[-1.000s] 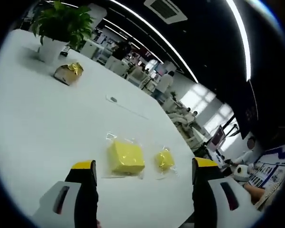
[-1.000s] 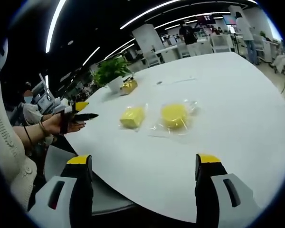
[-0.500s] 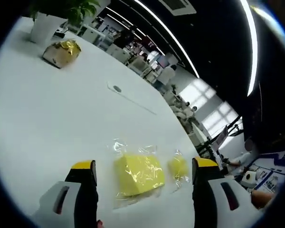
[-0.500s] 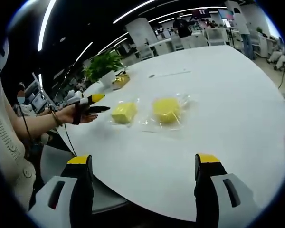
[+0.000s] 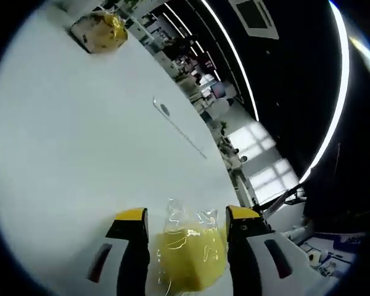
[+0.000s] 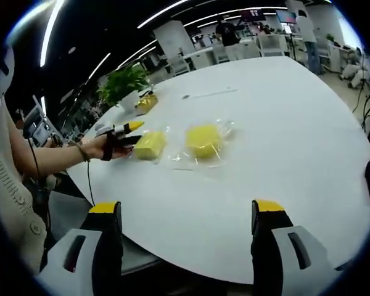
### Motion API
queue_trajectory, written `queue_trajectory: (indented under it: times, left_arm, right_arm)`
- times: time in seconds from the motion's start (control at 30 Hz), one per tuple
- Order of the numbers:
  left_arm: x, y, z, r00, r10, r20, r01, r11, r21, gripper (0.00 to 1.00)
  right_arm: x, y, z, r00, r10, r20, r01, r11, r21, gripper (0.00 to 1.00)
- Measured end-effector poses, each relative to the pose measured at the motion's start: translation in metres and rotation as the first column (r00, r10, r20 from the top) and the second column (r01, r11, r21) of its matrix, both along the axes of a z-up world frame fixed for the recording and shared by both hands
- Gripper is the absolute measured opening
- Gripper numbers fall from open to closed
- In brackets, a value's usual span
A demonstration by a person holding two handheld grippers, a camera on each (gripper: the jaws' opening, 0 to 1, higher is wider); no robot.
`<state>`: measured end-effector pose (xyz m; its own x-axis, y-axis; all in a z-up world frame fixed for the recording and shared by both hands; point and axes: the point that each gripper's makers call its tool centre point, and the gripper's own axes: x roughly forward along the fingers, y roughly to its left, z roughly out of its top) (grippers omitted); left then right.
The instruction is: Compare the silicone blocks by pressing each to a similar depth, holding the contact briefly, and releasing to observe deformation and rebound differences across the visible hardness samples.
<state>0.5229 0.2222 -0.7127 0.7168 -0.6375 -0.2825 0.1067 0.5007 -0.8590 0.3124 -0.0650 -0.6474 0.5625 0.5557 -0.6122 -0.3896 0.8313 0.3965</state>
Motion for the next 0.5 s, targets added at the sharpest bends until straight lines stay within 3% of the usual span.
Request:
queue_trajectory:
  times: [0.23,0.33,0.43,0.5]
  left_arm:
    - [-0.005,0.0,-0.01,0.999,-0.021,-0.031,0.02,1.0,-0.024,0.16]
    - [-0.004,0.004,-0.008,1.0,-0.009,-0.009,0.009,1.0,-0.017,0.04]
    - [-0.003,0.01,-0.003,0.997,-0.022,0.073,0.016,0.996,0.084,0.01]
    - [-0.005,0.006,0.002,0.993,-0.058,0.103,0.048,0.994,0.098,0.0]
  right_arm:
    - [0.002,0.009,0.0,1.0,0.019,-0.004,-0.019,1.0,-0.004,0.8]
    - [0.001,0.012,-0.001,1.0,0.028,-0.008,-0.028,1.0,-0.008,0.79]
    - [-0.001,0.013,-0.003,0.999,0.035,-0.021,-0.035,0.999,-0.004,0.79]
    - [-0.001,0.015,-0.005,0.999,0.041,-0.024,-0.042,0.999,-0.008,0.79]
